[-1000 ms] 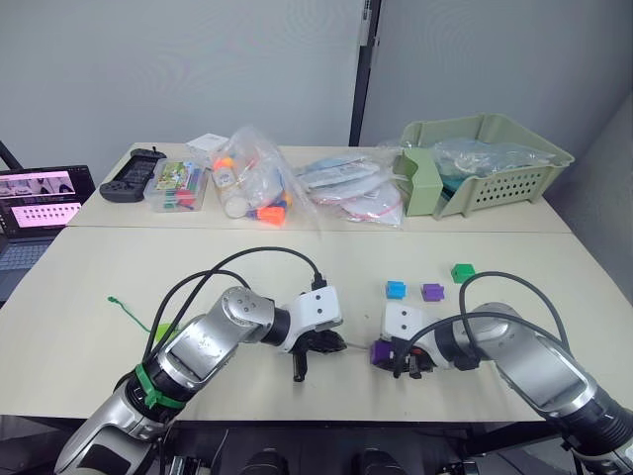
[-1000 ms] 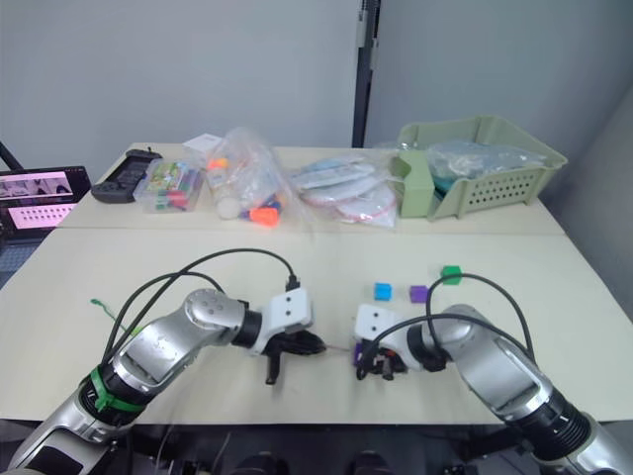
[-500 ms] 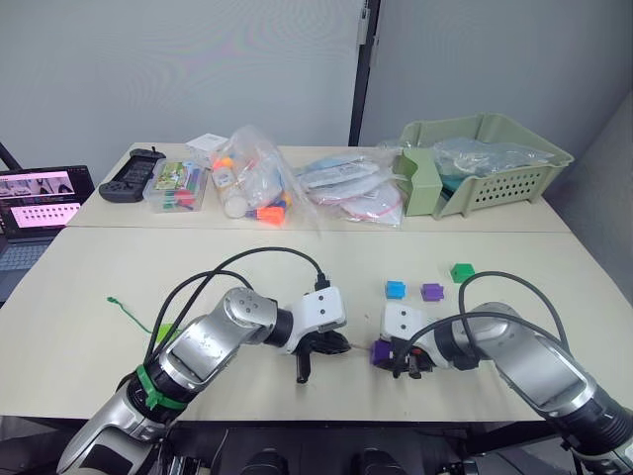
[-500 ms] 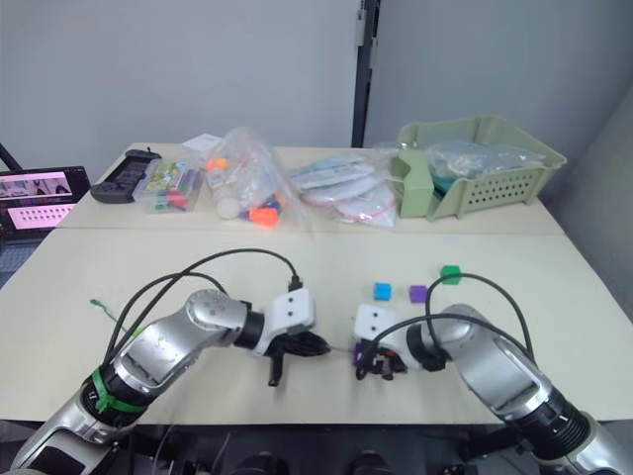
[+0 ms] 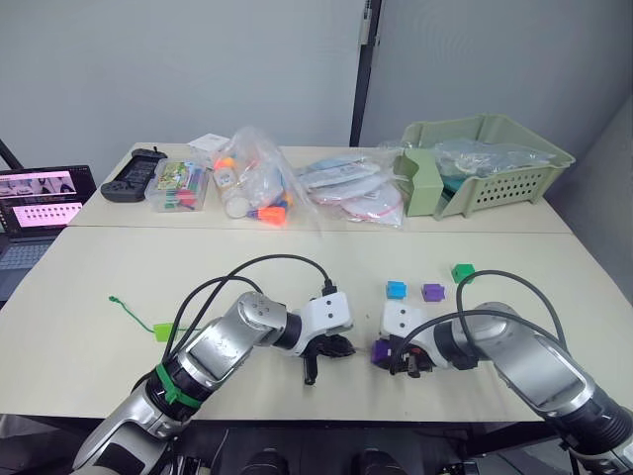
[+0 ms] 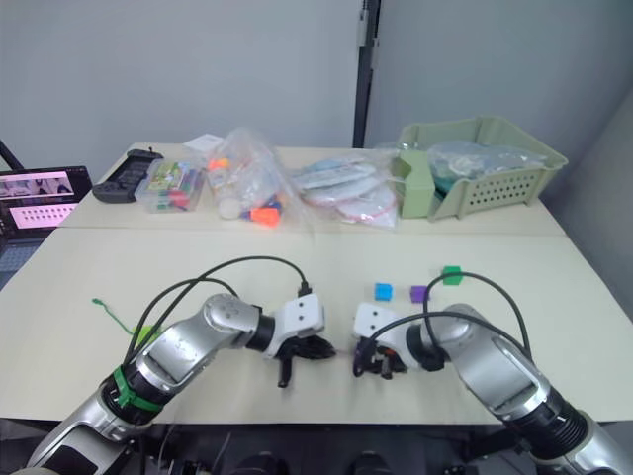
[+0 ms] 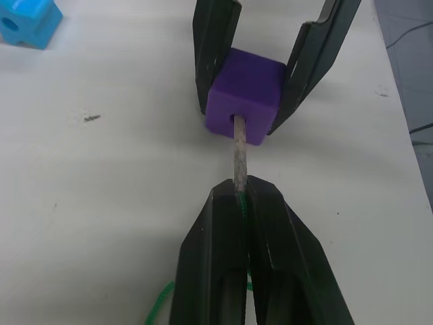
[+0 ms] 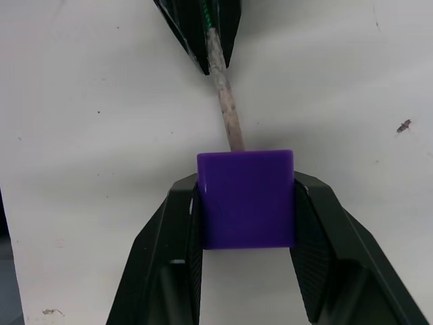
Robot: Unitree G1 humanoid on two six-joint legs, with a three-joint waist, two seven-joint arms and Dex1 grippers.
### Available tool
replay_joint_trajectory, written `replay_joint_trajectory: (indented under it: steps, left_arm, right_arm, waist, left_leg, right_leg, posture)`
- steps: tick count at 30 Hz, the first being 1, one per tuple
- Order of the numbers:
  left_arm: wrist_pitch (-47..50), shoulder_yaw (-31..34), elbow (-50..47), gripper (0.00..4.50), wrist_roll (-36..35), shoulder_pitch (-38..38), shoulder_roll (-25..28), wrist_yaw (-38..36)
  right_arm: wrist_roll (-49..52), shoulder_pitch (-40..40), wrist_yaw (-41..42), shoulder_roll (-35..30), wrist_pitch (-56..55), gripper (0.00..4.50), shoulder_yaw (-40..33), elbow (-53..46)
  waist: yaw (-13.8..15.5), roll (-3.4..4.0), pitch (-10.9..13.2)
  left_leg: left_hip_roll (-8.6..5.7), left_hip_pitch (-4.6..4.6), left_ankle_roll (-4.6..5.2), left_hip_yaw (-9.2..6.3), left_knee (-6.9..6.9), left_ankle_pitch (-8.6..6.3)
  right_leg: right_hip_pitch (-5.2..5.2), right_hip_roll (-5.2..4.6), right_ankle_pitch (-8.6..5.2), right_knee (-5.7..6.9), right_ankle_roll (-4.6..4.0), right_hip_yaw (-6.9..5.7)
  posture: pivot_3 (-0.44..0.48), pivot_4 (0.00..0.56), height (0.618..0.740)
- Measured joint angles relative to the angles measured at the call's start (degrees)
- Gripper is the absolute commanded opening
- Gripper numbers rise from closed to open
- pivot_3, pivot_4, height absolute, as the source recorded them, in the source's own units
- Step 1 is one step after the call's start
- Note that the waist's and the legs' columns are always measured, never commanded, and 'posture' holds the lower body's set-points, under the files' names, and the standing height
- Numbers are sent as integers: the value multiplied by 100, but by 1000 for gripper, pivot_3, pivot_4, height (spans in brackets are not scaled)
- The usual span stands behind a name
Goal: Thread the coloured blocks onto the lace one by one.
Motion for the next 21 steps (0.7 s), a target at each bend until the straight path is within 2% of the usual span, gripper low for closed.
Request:
replay_joint_trajectory:
  steps: [5,16,17,19,21]
  left_arm:
    - [-377,-138,423,0,226,24,-451,78]
    - [-501,-64,474,0,268,119,-493,46]
    - [-512,1,473,691,246,176,-499,42]
    - [-610,127,464,1272,171,247,-468,-56]
    - [-750,218,385,1932,54,278,-446,-176]
  right_arm:
    - [1,-32,10,46,9,1199,42,-42]
    - [-10,-138,7,93,89,1199,148,-47]
    - [-10,-138,-3,105,106,1199,147,-49]
    - [-9,-134,-32,109,121,2234,143,-50]
    - [1,-71,-147,222,125,2878,145,-53]
  waist:
    - [-20,-3,-1]
    - [-35,-2,-2]
    - [-39,-2,-2]
    - [-45,-2,-1]
    - [-40,-1,-1]
  left_leg:
    - [2,-9,0,0,-2,0]
    - [2,-11,1,-3,-1,-1]
    - [2,-11,1,-3,-2,-1]
    - [5,-8,1,-3,-3,-1]
    - [4,-13,1,-4,-2,0]
  right_leg:
    - [-13,2,3,0,4,1]
    - [-13,1,3,0,4,1]
    - [-14,2,3,0,4,1]
    - [-14,3,3,1,4,1]
    - [-18,2,3,2,3,1]
  posture:
    - [0,150,740]
    - [0,150,740]
    - [0,150,740]
    - [0,150,740]
    - [0,150,740]
